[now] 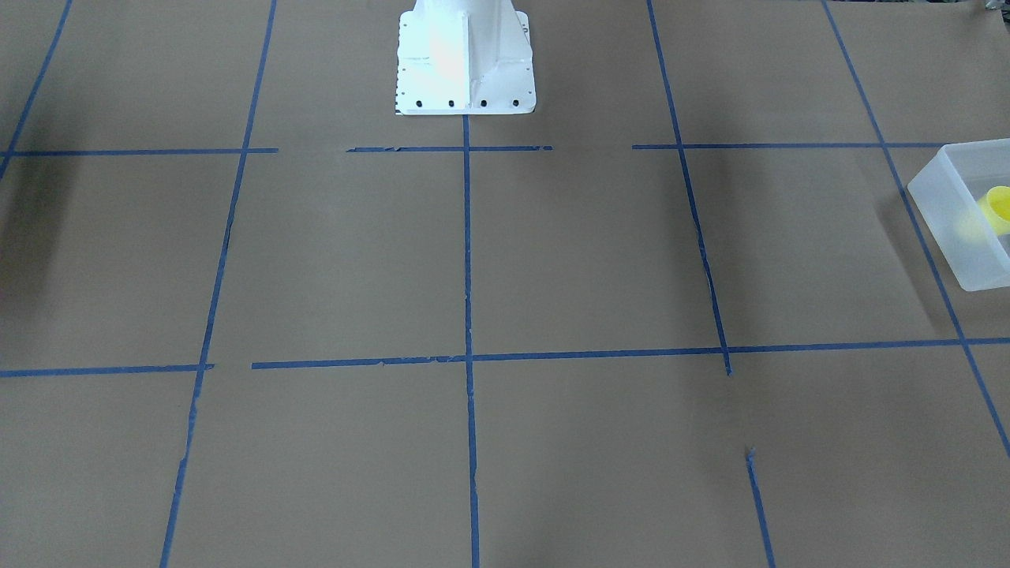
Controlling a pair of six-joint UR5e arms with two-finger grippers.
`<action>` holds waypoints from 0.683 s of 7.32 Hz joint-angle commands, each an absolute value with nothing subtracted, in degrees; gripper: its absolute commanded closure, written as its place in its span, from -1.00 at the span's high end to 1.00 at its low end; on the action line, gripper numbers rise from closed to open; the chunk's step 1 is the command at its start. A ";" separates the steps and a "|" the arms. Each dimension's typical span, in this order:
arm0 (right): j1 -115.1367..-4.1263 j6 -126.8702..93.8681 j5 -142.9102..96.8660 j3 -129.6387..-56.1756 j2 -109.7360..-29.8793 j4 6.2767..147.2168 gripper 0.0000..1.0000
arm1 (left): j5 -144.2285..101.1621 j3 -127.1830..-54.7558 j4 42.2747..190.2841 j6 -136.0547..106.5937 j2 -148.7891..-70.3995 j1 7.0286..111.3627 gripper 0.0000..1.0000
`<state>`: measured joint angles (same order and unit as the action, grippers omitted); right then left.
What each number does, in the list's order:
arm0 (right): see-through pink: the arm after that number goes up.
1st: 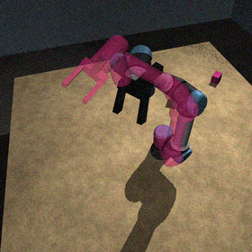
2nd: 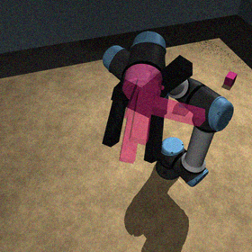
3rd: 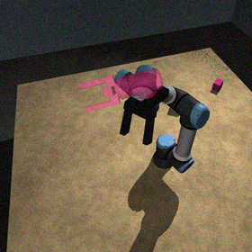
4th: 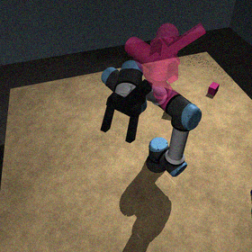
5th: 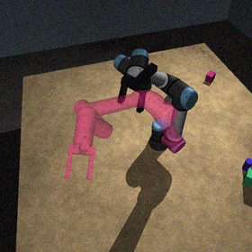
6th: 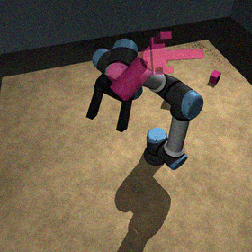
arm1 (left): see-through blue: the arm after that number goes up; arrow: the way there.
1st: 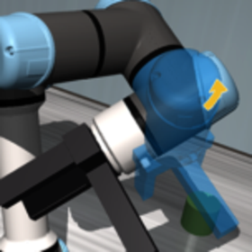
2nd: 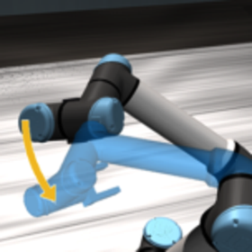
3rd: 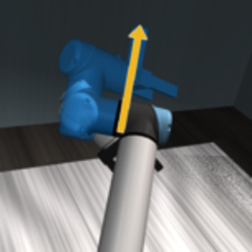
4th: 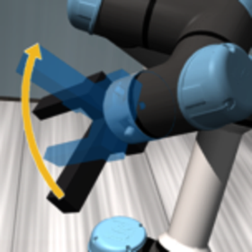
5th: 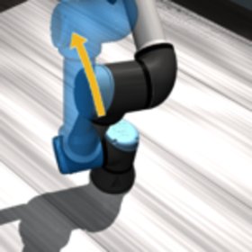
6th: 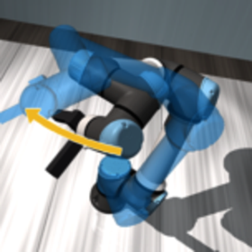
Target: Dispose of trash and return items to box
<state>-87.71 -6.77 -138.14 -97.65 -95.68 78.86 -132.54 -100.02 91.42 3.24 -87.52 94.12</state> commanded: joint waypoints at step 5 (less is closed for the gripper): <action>-87.71 -6.77 -138.34 -96.77 -96.06 79.54 1.00 | -132.98 -97.91 91.06 0.09 -87.45 91.05 1.00</action>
<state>-87.71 -6.77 -138.37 -96.94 -95.89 79.43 -132.98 -98.74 91.05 0.07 -87.52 91.09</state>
